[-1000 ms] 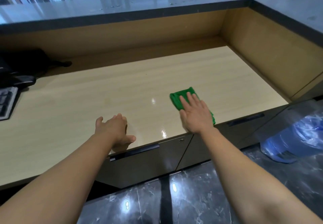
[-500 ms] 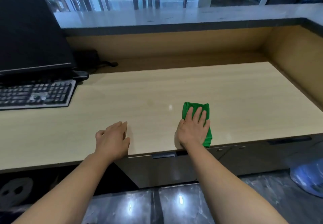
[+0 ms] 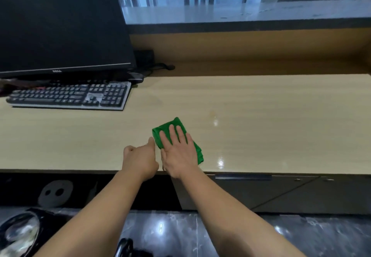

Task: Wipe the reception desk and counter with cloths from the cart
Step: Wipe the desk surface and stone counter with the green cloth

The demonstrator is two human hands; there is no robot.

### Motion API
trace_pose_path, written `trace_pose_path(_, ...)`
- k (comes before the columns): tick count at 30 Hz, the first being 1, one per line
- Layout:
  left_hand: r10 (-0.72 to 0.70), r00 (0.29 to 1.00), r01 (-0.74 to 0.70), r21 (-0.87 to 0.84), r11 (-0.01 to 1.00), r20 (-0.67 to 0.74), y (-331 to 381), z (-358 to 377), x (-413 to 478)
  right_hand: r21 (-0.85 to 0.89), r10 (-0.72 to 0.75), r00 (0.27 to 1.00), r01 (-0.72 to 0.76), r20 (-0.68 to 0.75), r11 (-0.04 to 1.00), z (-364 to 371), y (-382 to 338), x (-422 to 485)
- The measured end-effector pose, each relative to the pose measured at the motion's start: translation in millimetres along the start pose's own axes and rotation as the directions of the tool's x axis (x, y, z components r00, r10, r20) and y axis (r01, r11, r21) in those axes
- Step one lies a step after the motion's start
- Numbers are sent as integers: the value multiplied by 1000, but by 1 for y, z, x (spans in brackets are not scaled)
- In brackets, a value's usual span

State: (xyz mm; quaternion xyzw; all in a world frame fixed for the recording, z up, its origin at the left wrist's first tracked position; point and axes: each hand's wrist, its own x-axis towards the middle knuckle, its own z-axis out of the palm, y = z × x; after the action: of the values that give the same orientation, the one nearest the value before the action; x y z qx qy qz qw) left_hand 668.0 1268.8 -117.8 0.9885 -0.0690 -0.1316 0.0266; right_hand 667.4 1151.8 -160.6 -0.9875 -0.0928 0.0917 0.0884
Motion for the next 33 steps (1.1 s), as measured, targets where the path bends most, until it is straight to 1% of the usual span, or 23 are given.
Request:
trace_pose_path(2, 20, 1000, -20, 32, 999, -10, 3, 1, -1, -23, -52, 999, 52, -4, 998, -5, 20, 3)
trace_pose_path(4, 51, 999, -50, 88, 995, -8, 5, 4, -2, -32, -27, 1000, 27, -13, 999, -11, 46, 3)
trace_pose_path(8, 66, 998, -65, 160, 985, 2, 3, 4, -1, -18, 185, 980, -187, -69, 982, -25, 109, -5)
trace_pose_path(13, 71, 997, -76, 220, 973, 29, 2, 2, 1, -11, 402, 914, -403, -57, 915, -40, 169, -20)
trace_pose_path(16, 81, 994, -93, 181, 979, 72, -5, -1, 5, 10, 476, 878, -476, -41, 879, -41, 171, -18)
trace_pose_path(19, 86, 989, -103, 142, 984, 120, -9, -5, 8, 22, 547, 837, -547, -14, 837, -40, 155, -9)
trace_pose_path(21, 89, 988, -106, 141, 984, 124, -9, -5, 8, 25, 572, 820, -572, -4, 820, -39, 138, -3)
trace_pose_path(23, 101, 990, -115, 139, 984, 102, -8, -3, 8, 16, 544, 839, -543, -13, 839, -37, 117, 6)
trace_pose_path(25, 103, 991, -114, 138, 984, 80, -8, -2, 8, 4, 461, 887, -461, -31, 888, -33, 92, 17)
trace_pose_path(29, 85, 995, -92, 126, 988, 58, -6, -2, 8, -41, 231, 973, -232, -13, 972, -25, 37, 47)
trace_pose_path(31, 84, 996, -88, 127, 988, 33, -5, -5, 10, -49, 105, 994, -104, 31, 993, -22, 17, 61)
trace_pose_path(33, 66, 998, -63, 144, 988, -16, -2, -9, 12, -47, 11, 998, -8, 56, 999, -22, 11, 71)
